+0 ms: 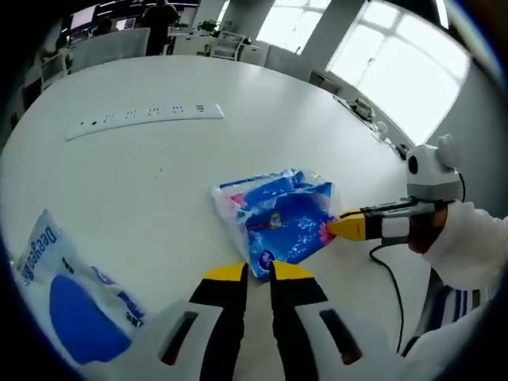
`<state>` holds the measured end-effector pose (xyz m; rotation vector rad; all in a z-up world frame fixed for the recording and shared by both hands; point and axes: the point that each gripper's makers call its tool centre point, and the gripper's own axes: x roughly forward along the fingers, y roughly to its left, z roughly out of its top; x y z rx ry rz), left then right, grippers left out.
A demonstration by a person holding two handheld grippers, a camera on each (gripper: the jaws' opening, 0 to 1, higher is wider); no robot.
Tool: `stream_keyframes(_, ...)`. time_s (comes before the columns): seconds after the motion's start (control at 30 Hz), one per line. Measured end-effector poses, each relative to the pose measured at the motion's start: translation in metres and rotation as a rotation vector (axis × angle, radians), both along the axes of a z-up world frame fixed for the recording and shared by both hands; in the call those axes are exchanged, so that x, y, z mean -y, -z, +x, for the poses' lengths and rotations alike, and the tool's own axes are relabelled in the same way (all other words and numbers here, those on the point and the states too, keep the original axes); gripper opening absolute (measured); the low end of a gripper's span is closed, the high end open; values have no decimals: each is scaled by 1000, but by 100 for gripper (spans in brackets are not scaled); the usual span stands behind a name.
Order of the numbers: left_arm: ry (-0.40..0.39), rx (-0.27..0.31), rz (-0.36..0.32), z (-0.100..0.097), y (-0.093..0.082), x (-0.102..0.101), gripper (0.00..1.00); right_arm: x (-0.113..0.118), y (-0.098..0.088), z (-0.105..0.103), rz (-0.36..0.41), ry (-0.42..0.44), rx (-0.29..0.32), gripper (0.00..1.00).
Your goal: Arrange the tabletop items into an orderly group along one side of the table until the central work area is clear of visible clutter.
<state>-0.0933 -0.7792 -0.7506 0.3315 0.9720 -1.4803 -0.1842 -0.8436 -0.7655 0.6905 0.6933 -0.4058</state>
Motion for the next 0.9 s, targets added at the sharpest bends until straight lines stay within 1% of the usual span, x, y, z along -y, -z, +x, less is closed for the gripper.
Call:
stream_keyframes(0.07, 12, 20, -3, -1, -2, -2, 11, 2, -3, -2, -41, -6, -17, 15)
stream_keyframes(0.1, 21, 35, -8, -3, -4, -4, 14, 2, -5, -2, -53, -5, -12, 19)
stream_keyframes(0.2, 24, 48, -10, -5, -6, -9, 25, 1, -10, -3, -70, -5, -5, 27)
stream_keyframes(0.3, 17, 64, -29, -5, -13, -16, 36, -3, -16, -7, -93, -17, -4, 32)
stream_keyframes(0.33, 15, 65, -34, -6, -15, -18, 37, -5, -18, -8, -97, -18, -2, 32)
stream_keyframes(0.4, 14, 67, -29, -6, -18, -24, 39, -9, -22, -11, -98, -19, 10, 33)
stream_keyframes(0.5, 9, 87, -49, -4, -26, -32, 42, -17, -28, -15, -108, -19, 21, 34)
stream_keyframes(0.8, -29, 101, -86, 0, -41, -66, 43, -46, -39, -36, -118, -6, 36, 36)
stream_keyframes(0.9, -50, 101, -91, 1, -42, -83, 44, -55, -42, -42, -113, 5, 46, 36)
